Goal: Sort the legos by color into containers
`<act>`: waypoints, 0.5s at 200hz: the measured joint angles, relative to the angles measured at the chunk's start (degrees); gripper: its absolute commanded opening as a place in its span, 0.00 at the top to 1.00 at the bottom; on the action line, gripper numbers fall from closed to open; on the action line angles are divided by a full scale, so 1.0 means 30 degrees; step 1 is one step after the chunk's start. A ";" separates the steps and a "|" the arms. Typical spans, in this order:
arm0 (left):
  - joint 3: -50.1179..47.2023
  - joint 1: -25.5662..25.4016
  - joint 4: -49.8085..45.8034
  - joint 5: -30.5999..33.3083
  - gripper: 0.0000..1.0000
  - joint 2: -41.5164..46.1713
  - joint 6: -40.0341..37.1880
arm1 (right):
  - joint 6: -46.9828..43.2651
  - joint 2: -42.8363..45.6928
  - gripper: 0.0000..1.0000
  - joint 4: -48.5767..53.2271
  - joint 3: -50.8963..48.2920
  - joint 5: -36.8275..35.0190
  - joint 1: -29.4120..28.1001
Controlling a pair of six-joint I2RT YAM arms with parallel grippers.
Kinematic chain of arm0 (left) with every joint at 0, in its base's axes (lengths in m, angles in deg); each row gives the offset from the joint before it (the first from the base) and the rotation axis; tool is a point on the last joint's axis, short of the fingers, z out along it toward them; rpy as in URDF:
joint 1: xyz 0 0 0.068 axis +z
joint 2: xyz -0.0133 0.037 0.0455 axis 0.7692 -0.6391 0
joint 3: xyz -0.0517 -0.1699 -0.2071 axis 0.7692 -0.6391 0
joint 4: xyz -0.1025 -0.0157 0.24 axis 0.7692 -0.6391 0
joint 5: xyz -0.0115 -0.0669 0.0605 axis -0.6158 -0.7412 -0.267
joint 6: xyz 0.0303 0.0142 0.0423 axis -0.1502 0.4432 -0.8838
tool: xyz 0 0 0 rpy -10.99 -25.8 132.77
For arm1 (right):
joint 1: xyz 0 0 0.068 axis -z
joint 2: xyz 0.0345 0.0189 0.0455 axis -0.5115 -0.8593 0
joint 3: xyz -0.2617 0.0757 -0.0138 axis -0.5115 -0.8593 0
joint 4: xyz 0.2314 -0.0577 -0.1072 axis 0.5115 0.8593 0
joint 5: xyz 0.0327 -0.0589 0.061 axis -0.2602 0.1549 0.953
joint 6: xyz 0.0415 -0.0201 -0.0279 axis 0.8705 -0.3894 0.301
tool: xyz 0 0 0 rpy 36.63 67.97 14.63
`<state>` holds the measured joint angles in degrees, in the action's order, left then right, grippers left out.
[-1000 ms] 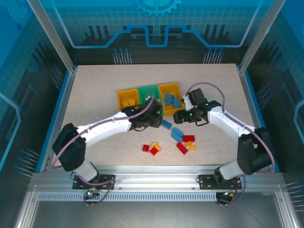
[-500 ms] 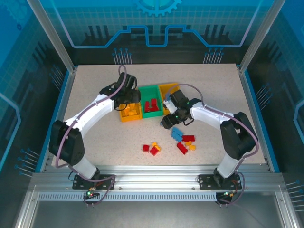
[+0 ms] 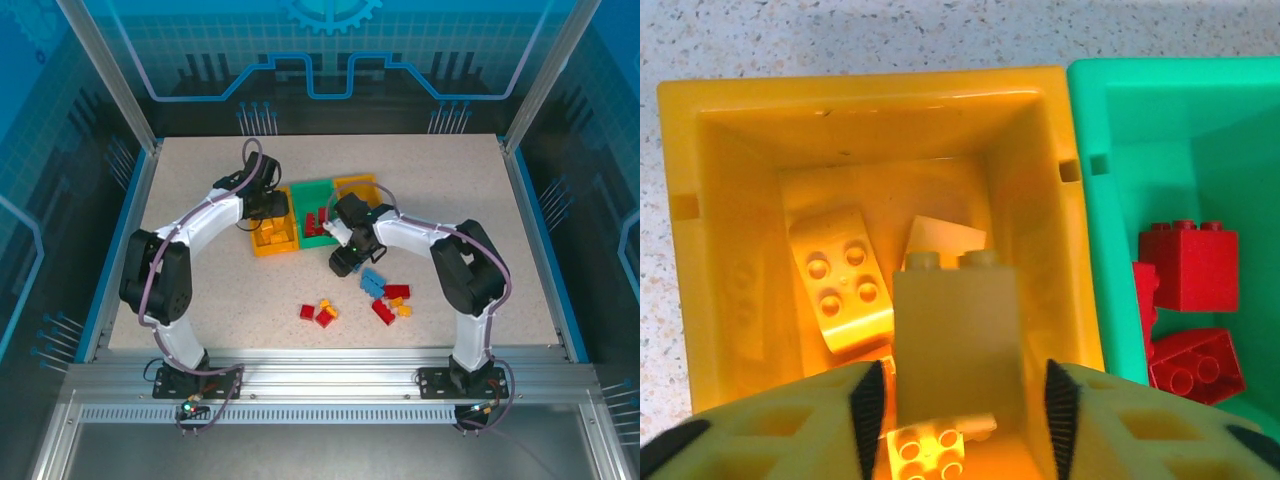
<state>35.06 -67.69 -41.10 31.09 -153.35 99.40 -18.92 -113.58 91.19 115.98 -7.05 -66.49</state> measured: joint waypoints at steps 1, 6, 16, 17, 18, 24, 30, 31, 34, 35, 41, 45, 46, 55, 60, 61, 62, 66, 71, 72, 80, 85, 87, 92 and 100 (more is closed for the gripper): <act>0.0000 0.0000 0.0000 0.0000 0.43 -0.0007 -0.0007 | -0.0015 -0.0015 0.39 0.0022 0.0015 -0.0015 -0.0007; 0.0000 0.0000 0.0000 0.0000 0.40 -0.0022 0.0066 | -0.0015 -0.0124 0.42 0.0124 0.0109 -0.0160 -0.0058; 0.0000 0.0000 0.0000 -0.0007 0.37 -0.0051 0.0204 | -0.0058 -0.0306 0.46 0.0248 0.0255 -0.0386 -0.0131; 0.0000 0.0000 0.0000 0.0000 0.37 -0.0058 0.0284 | -0.0022 -0.0321 0.46 0.0255 0.0262 -0.0415 -0.0131; 0.0000 0.0000 0.0000 0.0000 0.37 -0.0058 0.0306 | -0.0036 -0.0335 0.46 0.0262 0.0277 -0.0437 -0.0131; 0.0000 0.0000 0.0000 -0.0007 0.36 -0.0058 0.0357 | -0.0080 -0.0415 0.48 0.0306 0.0342 -0.0612 -0.0175; 0.0000 0.0000 0.0000 -0.0007 0.33 -0.0058 0.0408 | -0.0095 -0.0474 0.51 0.0313 0.0379 -0.0721 -0.0204; 0.0000 0.0000 0.0000 -0.0007 0.32 -0.0058 0.0423 | -0.0087 -0.0474 0.52 0.0313 0.0386 -0.0736 -0.0204; -0.0007 0.0000 0.0007 0.0000 0.31 -0.0058 0.0401 | -0.0175 -0.0495 0.53 0.0328 0.0408 -0.0780 -0.0204; -0.0007 0.0000 0.0007 0.0000 0.31 -0.0058 0.0393 | -0.0189 -0.0495 0.54 0.0335 0.0408 -0.0787 -0.0204; -0.0015 0.0000 0.0015 -0.0015 0.29 -0.0058 0.0423 | -0.0197 -0.0510 0.58 0.0357 0.0444 -0.0874 -0.0211; -0.0044 0.0000 0.0044 -0.0007 0.28 -0.0058 0.0539 | -0.0080 -0.0510 0.60 0.0372 0.0459 -0.0947 -0.0219; -0.0051 0.0000 0.0036 -0.0015 0.28 -0.0058 0.0517 | -0.0109 -0.0510 0.61 0.0379 0.0459 -0.0969 -0.0219; -0.0277 0.0000 0.0160 -0.0066 0.24 0.0000 0.0546 | -0.0153 -0.0510 0.66 0.0393 0.0481 -0.1086 -0.0219; -0.0459 0.0000 0.0226 -0.0109 0.21 0.0058 0.0641 | -0.0124 -0.0510 0.67 0.0386 0.0488 -0.1129 -0.0219; -0.0488 0.0000 0.0226 -0.0124 0.20 0.0073 0.0619 | -0.0124 -0.0503 0.68 0.0386 0.0488 -0.1129 -0.0219; -0.0554 0.0000 0.0255 -0.0131 0.20 0.0095 0.0656 | -0.0087 -0.0503 0.68 0.0386 0.0488 -0.1129 -0.0219; -0.0721 0.0000 0.0299 -0.0146 0.18 0.0168 0.0787 | -0.0036 -0.0488 0.70 0.0372 0.0495 -0.1137 -0.0219; -0.1005 0.0000 0.0364 -0.0182 0.14 0.0306 0.0925 | 0.0058 -0.0459 0.71 0.0350 0.0495 -0.1129 -0.0219; -0.1042 0.0000 0.0364 -0.0197 0.14 0.0328 0.0918 | 0.0051 -0.0459 0.71 0.0350 0.0495 -0.1137 -0.0219; -0.1501 0.0000 0.0452 -0.0255 0.09 0.0641 0.0940 | 0.0087 -0.0379 0.72 0.0299 0.0488 -0.1129 -0.0219; -0.1800 0.0000 0.0546 -0.0299 0.07 0.0860 0.1100 | 0.0160 -0.0306 0.73 0.0284 0.0481 -0.1122 -0.0219; -0.1916 0.0000 0.0576 -0.0335 0.06 0.0984 0.1056 | 0.0182 -0.0248 0.73 0.0262 0.0474 -0.1107 -0.0219; -0.2208 0.0000 0.0634 -0.0357 0.02 0.1260 0.1195 | 0.0248 -0.0095 0.73 0.0219 0.0437 -0.1056 -0.0219; -0.2623 0.0000 0.0685 -0.0430 0.01 0.1734 0.1268 | 0.0342 0.0277 0.74 0.0124 0.0386 -0.0889 -0.0211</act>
<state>27.19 -67.69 -39.05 29.80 -148.15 103.21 -17.89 -112.75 91.56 117.14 -9.71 -67.12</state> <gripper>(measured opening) 0.961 0.307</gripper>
